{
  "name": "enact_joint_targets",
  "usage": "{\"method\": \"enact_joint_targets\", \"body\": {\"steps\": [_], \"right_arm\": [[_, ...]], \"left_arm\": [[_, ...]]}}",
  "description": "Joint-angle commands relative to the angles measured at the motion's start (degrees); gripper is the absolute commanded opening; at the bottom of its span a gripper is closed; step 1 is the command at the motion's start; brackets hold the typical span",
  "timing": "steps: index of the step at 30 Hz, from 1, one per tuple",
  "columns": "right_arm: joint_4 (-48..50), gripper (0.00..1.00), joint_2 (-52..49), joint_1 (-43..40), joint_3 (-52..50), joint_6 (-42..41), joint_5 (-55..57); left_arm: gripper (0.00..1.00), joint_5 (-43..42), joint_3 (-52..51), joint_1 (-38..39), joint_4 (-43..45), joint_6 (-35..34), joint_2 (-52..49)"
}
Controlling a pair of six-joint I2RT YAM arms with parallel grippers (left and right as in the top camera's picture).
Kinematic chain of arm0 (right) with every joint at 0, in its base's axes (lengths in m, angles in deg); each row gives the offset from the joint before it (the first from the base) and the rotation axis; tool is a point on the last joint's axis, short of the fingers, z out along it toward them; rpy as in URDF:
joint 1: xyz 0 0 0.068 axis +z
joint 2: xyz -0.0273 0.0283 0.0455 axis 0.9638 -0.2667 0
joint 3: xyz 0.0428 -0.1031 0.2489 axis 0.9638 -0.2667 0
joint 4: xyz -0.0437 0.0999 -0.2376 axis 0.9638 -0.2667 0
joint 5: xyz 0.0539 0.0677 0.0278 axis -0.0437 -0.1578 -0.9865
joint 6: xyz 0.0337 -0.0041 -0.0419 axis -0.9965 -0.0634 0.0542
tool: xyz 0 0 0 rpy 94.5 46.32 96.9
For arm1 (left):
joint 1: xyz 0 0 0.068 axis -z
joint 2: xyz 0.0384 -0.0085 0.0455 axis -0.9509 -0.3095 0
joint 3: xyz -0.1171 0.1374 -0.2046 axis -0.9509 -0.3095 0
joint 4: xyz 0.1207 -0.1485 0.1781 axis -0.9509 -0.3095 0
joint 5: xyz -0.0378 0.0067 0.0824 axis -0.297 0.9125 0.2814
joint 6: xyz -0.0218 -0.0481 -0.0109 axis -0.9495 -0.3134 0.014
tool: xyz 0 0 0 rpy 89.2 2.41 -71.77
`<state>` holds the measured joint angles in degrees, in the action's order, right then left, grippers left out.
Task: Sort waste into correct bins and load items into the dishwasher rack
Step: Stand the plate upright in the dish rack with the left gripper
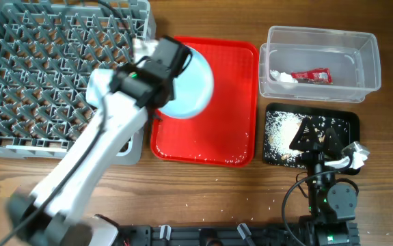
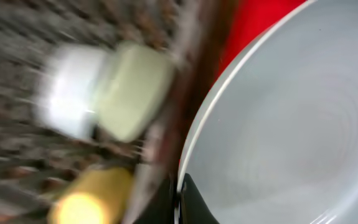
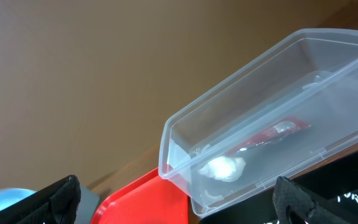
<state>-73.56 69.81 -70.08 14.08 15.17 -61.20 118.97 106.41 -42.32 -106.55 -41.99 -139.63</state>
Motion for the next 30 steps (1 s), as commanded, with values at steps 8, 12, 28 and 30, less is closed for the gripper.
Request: {"method": "enact_joint_targets", "body": {"steps": [8, 12, 28, 30], "right_arm": [[0.2, 1.00, 0.5, -0.2, -0.2, -0.4, -0.2], [0.2, 1.00, 0.5, -0.2, -0.2, -0.4, -0.2], [0.2, 1.00, 0.5, -0.2, -0.2, -0.4, -0.2], [0.2, 1.00, 0.5, -0.2, -0.2, -0.4, -0.2]], "left_arm": [[0.04, 42.3, -1.2, -7.5, -8.8, 8.4, 11.6], [0.04, 45.5, -5.5, -15.3, -2.6, 9.0, 9.7], [0.04, 32.9, -7.1, -25.1, 26.0, 54.4, -2.2], [0.04, 32.8, -7.1, -26.0, 26.3, 54.6, -2.9]]}}
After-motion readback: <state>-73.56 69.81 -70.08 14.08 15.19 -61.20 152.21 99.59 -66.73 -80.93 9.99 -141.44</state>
